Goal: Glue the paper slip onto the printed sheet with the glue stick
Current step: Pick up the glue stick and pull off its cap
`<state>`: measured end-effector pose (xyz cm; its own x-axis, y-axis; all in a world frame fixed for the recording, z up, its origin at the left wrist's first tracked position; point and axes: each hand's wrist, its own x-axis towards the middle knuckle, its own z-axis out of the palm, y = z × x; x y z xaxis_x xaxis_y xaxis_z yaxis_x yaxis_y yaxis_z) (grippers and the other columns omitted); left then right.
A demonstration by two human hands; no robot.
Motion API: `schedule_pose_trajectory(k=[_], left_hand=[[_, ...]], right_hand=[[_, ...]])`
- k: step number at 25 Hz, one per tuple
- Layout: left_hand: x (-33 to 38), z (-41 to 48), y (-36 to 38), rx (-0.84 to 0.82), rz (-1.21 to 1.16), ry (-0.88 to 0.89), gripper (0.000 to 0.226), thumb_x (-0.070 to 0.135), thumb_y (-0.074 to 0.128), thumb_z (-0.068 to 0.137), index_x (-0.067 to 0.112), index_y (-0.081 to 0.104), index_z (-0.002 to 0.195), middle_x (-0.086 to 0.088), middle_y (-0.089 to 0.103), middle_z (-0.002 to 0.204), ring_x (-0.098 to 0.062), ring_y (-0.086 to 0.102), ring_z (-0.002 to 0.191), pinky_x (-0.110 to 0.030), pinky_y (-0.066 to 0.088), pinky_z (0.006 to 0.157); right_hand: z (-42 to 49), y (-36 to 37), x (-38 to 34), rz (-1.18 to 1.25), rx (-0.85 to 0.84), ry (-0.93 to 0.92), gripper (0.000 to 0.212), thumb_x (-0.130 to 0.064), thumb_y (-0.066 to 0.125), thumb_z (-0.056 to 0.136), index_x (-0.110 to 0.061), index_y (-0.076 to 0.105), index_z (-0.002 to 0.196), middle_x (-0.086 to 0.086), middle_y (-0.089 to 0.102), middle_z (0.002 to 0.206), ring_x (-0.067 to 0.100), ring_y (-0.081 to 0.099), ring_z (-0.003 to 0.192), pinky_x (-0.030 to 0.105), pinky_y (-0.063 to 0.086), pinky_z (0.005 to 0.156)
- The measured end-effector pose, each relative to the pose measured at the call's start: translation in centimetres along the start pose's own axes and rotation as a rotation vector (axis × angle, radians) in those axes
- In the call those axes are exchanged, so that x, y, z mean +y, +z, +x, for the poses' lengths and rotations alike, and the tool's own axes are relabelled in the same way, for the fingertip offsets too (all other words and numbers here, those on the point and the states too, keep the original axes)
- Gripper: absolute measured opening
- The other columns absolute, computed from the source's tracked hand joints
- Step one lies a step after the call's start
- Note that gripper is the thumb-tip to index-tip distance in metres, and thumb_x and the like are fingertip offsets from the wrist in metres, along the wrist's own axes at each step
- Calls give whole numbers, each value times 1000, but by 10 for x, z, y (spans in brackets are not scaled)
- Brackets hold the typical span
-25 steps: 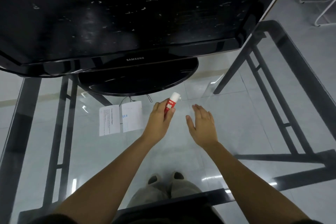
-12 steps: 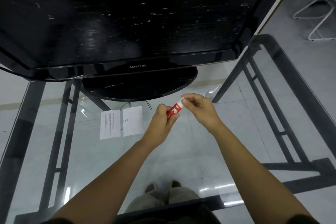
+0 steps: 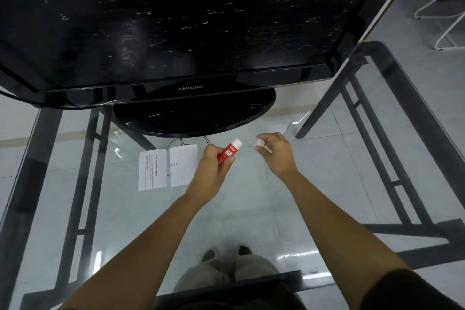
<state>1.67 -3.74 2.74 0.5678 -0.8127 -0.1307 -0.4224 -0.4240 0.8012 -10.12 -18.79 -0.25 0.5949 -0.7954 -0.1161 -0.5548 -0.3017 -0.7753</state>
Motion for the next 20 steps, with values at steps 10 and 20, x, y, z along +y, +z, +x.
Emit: schedule_pose_trajectory(k=[10, 20], left_hand=[[-10, 0, -10, 52, 7, -26, 22, 35, 53, 91, 20, 42, 104, 2, 49, 94, -7, 51, 74, -10, 37, 56], [-9, 6, -10, 33, -9, -44, 28, 35, 53, 91, 16, 44, 109, 0, 49, 98, -7, 51, 76, -9, 37, 61]], right_hand=[[20, 26, -2, -24, -21, 21, 49, -8, 63, 86, -9, 44, 132, 14, 60, 116, 25, 58, 105, 33, 45, 96], [30, 23, 10, -126, -61, 13, 51, -10, 64, 86, -14, 43, 132, 11, 56, 126, 24, 57, 109, 31, 45, 94]])
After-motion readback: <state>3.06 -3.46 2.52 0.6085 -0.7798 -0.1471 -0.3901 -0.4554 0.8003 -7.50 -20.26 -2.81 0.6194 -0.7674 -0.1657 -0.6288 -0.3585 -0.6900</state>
